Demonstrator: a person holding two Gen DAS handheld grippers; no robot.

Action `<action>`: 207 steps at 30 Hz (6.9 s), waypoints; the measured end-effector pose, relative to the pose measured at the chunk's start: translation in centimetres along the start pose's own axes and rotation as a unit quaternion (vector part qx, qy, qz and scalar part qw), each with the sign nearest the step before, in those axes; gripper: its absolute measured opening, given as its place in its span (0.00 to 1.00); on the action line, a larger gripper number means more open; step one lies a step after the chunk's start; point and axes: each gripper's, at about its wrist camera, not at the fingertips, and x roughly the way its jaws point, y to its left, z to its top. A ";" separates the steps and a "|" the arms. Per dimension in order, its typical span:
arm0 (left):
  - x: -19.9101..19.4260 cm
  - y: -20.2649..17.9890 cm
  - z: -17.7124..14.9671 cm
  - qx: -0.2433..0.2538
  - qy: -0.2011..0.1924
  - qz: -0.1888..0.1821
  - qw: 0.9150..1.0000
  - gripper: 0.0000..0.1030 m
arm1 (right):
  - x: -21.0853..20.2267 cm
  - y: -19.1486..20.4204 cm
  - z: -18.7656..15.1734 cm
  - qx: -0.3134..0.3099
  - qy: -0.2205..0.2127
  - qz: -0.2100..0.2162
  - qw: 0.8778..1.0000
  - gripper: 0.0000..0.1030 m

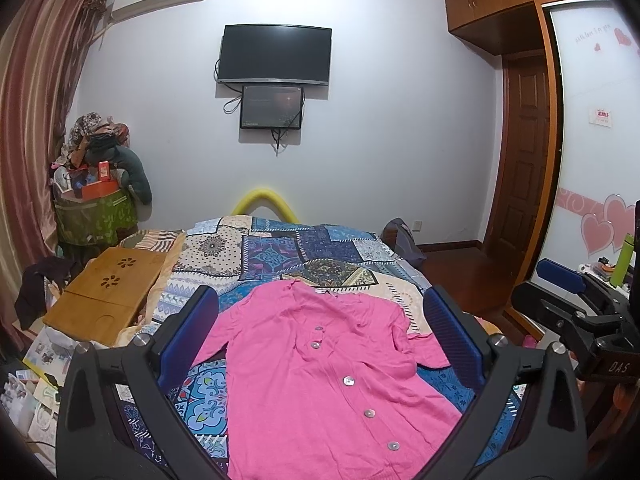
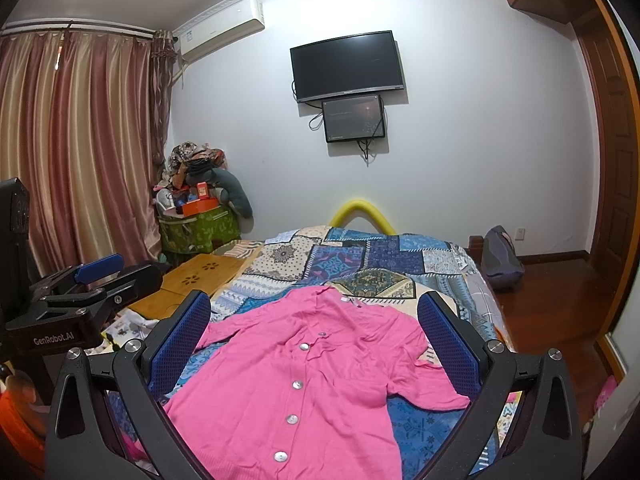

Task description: Fold small clothes

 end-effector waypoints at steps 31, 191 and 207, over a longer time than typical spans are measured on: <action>2.6 0.5 0.4 0.006 0.018 -0.002 1.000 1.00 | 2.6 -1.2 0.1 -0.001 0.018 0.001 1.000 1.00; 37.2 18.0 -2.4 -0.079 0.335 0.015 0.939 0.51 | 32.6 -7.3 -6.2 0.018 0.293 0.106 0.950 0.56; 39.9 21.6 -9.0 -0.139 0.353 -0.018 0.925 0.09 | 37.6 -6.3 -6.7 0.016 0.309 0.083 0.947 0.05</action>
